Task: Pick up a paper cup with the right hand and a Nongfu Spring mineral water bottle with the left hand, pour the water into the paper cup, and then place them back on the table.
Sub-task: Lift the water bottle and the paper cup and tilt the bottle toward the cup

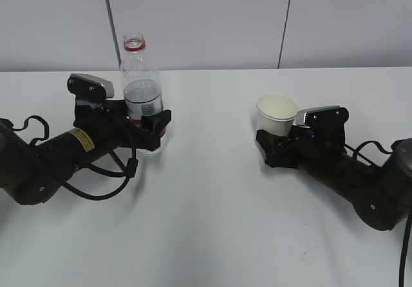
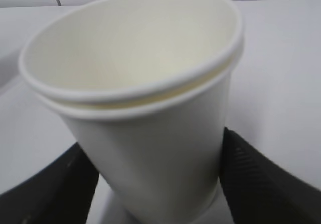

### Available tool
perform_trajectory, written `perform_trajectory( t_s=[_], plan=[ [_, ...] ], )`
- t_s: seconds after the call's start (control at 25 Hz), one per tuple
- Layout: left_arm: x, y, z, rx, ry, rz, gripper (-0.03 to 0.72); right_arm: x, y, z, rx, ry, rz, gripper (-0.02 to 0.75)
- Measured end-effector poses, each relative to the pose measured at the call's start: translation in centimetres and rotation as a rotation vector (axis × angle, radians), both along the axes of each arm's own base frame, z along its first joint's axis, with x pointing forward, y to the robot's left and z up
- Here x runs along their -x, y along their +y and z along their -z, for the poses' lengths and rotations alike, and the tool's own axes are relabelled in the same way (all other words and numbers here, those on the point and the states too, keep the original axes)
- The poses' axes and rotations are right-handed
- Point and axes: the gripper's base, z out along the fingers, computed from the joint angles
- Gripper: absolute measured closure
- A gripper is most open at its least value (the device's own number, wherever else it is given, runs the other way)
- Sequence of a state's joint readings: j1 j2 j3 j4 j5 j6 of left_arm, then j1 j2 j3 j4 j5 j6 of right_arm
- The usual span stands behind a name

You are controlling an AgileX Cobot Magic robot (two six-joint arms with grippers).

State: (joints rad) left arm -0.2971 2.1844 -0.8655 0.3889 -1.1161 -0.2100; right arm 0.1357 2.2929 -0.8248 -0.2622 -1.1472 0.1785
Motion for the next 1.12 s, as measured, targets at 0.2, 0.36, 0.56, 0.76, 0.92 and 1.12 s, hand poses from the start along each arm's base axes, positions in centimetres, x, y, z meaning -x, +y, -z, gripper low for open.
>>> perform_trajectory(
  t_s=[0.2,0.36,0.56,0.76,0.92,1.12],
  plan=[
    [0.0,0.0,0.0,0.001,0.001,0.001,0.272,0.0,0.0,0.0,0.000,0.000,-0.003,0.199],
    [0.0,0.0,0.0,0.000,0.000,0.002,0.282,0.1,0.3,0.0,0.007,-0.001,-0.036,0.199],
    [0.1,-0.2,0.0,-0.008,-0.002,0.023,0.282,0.5,1.1,0.0,0.028,-0.006,-0.148,0.199],
    [0.3,-0.3,-0.7,-0.058,0.010,0.055,0.284,1.1,1.9,0.0,0.032,-0.004,-0.259,0.199],
    [0.4,-0.2,-1.8,-0.183,0.004,0.075,0.284,1.3,2.4,-0.5,0.015,-0.002,-0.317,0.199],
    [0.4,0.0,-2.7,-0.278,0.000,0.078,0.284,1.5,2.8,-1.1,-0.016,0.007,-0.365,0.199]
  ],
)
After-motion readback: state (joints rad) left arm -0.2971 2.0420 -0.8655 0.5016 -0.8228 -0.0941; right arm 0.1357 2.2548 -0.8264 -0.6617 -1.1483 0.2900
